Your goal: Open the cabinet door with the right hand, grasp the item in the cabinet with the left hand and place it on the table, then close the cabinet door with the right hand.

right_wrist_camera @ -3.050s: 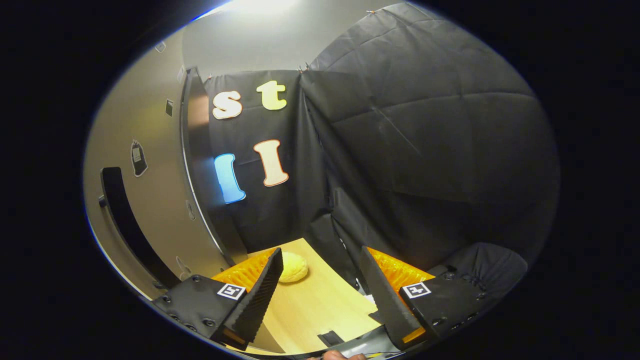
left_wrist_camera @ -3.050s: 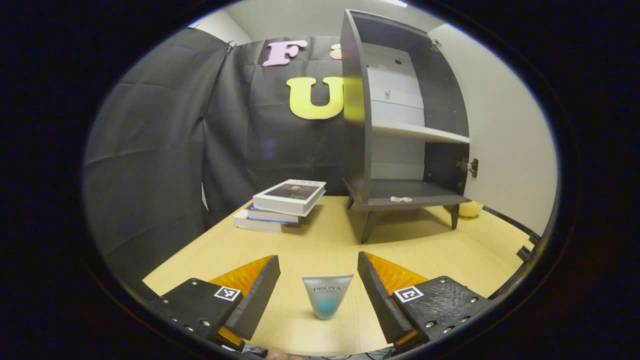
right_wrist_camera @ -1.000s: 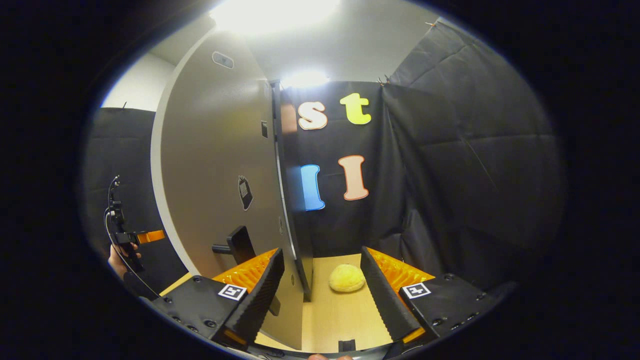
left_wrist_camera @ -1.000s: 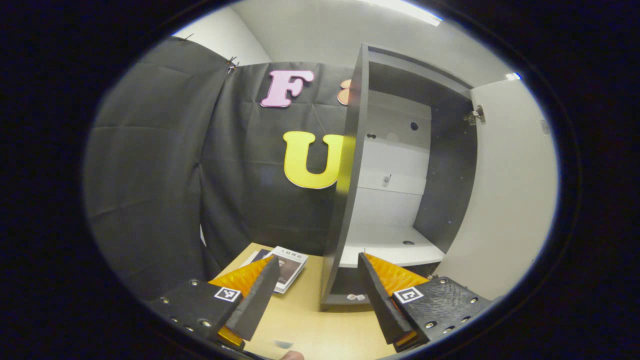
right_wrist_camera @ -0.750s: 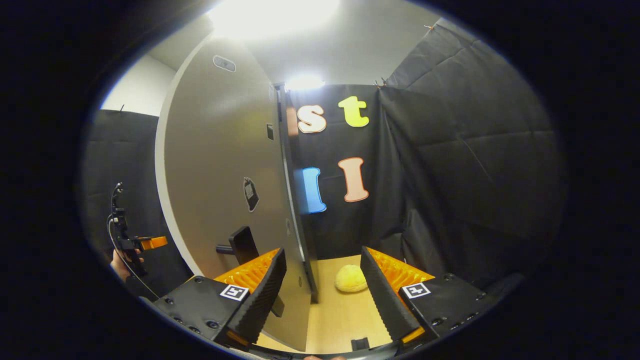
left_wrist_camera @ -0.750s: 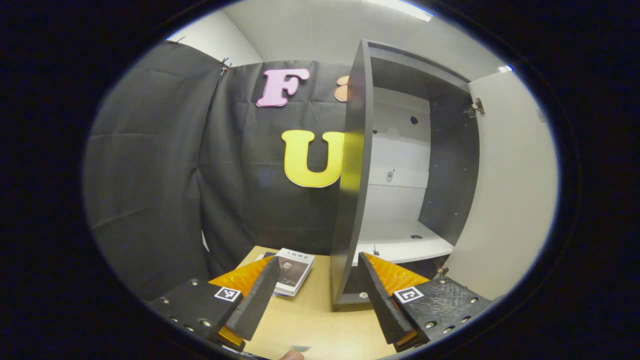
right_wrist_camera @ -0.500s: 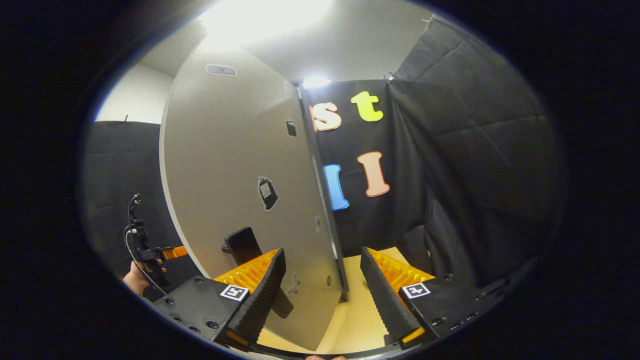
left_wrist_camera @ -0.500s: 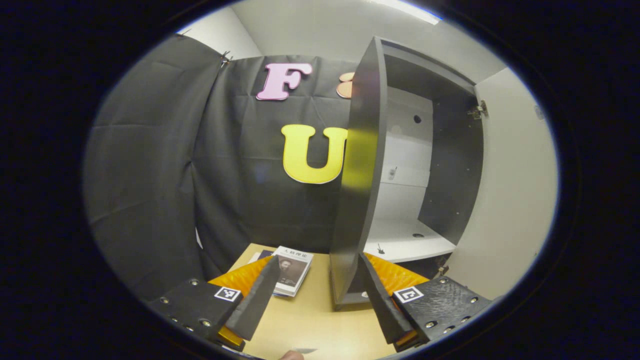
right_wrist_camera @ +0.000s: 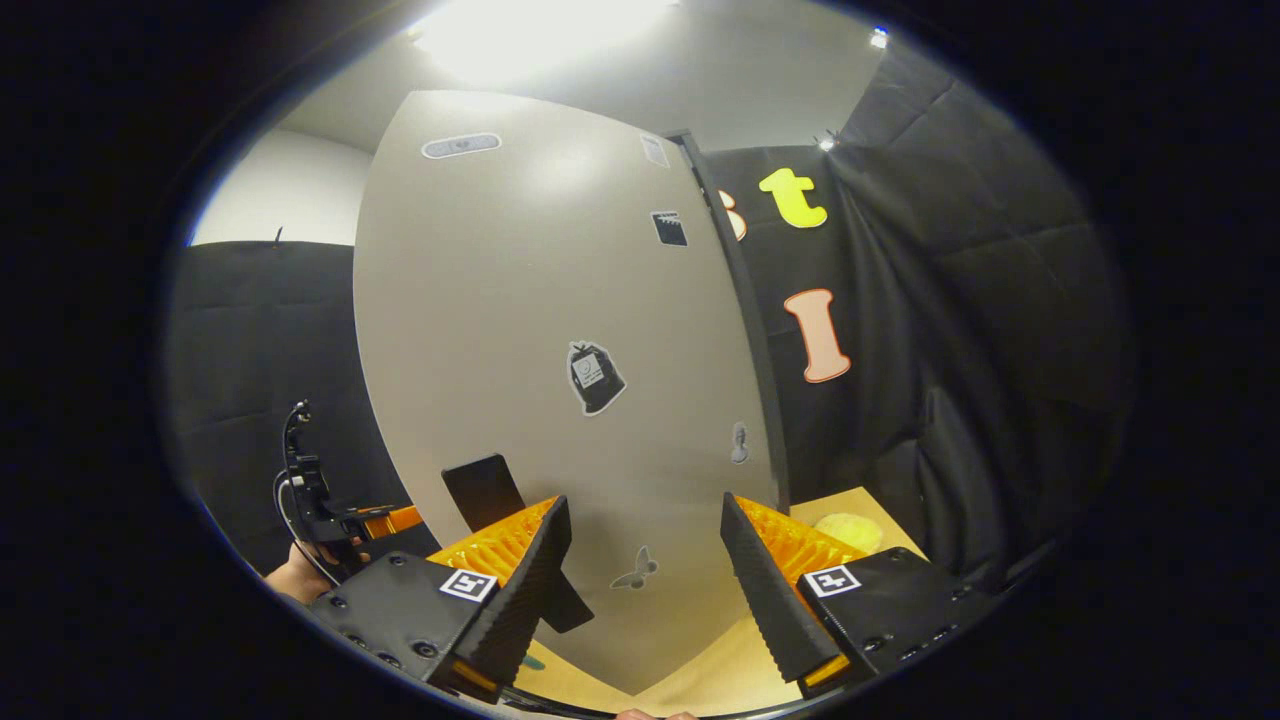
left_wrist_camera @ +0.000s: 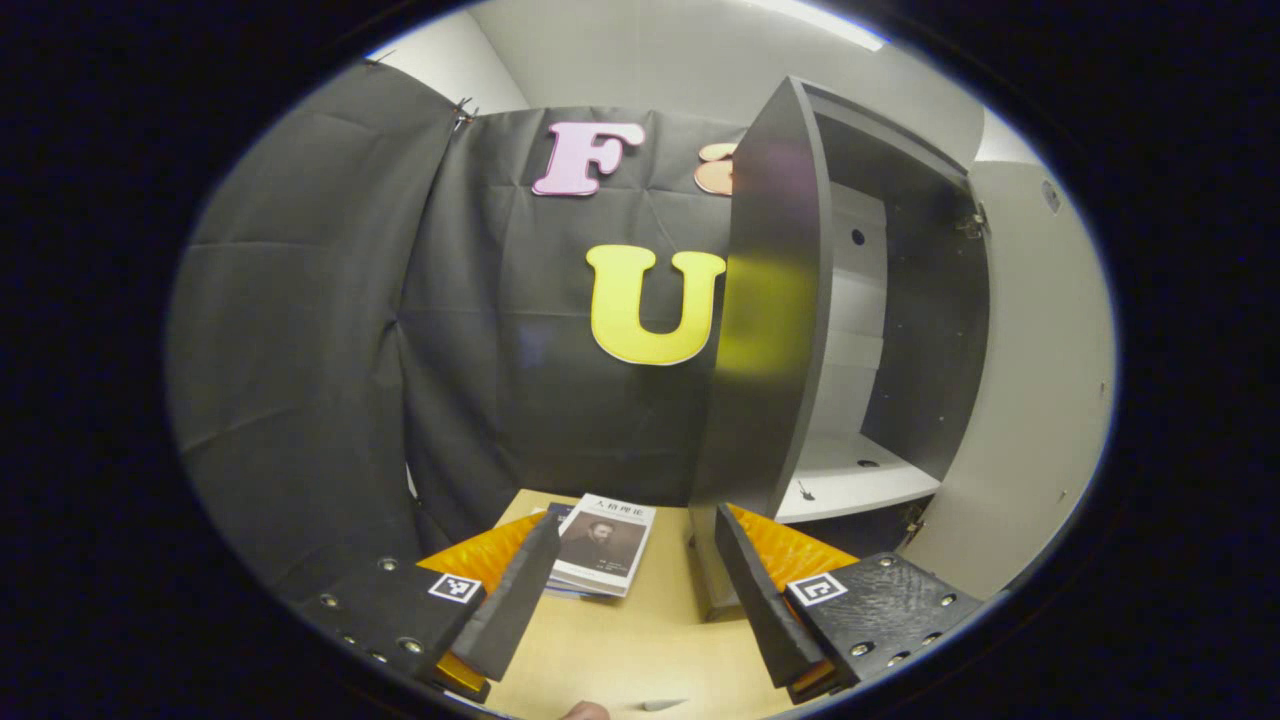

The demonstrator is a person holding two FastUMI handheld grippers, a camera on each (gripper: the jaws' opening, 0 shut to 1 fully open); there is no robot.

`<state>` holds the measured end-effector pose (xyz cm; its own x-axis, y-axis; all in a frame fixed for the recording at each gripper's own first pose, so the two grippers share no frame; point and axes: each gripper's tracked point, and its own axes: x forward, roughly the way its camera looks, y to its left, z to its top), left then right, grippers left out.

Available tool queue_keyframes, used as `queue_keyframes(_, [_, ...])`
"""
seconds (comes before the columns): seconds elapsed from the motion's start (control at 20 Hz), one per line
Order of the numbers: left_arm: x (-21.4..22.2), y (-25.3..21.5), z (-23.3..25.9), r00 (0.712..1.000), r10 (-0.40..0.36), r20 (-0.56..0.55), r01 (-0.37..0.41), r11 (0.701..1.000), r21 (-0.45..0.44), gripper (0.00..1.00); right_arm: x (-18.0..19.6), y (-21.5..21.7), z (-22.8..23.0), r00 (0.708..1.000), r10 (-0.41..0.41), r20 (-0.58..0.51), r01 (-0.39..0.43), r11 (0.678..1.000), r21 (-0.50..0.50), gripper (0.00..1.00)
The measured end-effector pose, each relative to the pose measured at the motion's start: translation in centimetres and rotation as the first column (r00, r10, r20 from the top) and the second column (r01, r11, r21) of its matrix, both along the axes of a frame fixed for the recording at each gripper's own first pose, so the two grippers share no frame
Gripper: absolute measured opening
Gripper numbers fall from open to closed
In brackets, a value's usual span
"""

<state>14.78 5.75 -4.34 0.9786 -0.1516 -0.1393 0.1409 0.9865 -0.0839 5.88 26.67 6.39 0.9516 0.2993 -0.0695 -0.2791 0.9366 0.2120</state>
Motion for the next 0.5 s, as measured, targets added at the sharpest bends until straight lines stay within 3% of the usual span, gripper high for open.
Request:
queue_keyframes(0.1, [0.3,0.8,0.2,1.000,-0.010,0.003,0.010,1.000,0.003,0.95,1.0,2.0,-0.2,1.000,0.020,0.012,-0.020,1.000,0.008,0.96])
queue_keyframes(0.2, [0.5,1.6,0.3,1.000,-0.016,0.012,0.016,1.000,0.015,0.92,2.3,2.6,-0.1,0.999,-0.027,0.044,0.026,1.000,0.006,0.96])
queue_keyframes(0.35, [0.8,2.2,0.7,0.999,-0.035,0.027,0.034,0.999,0.038,0.95,4.3,4.3,-0.5,0.997,-0.050,0.056,0.051,0.999,-0.015,0.96])
queue_keyframes(0.45, [0.8,1.7,1.0,0.997,-0.065,0.035,0.064,0.997,0.043,0.92,5.2,4.2,-0.8,0.996,-0.081,0.043,0.082,0.996,-0.029,0.97])
queue_keyframes(0.5, [0.7,1.2,1.0,0.996,-0.082,0.038,0.081,0.996,0.041,0.95,5.6,4.1,-0.8,0.995,-0.091,0.038,0.093,0.995,-0.028,0.97])
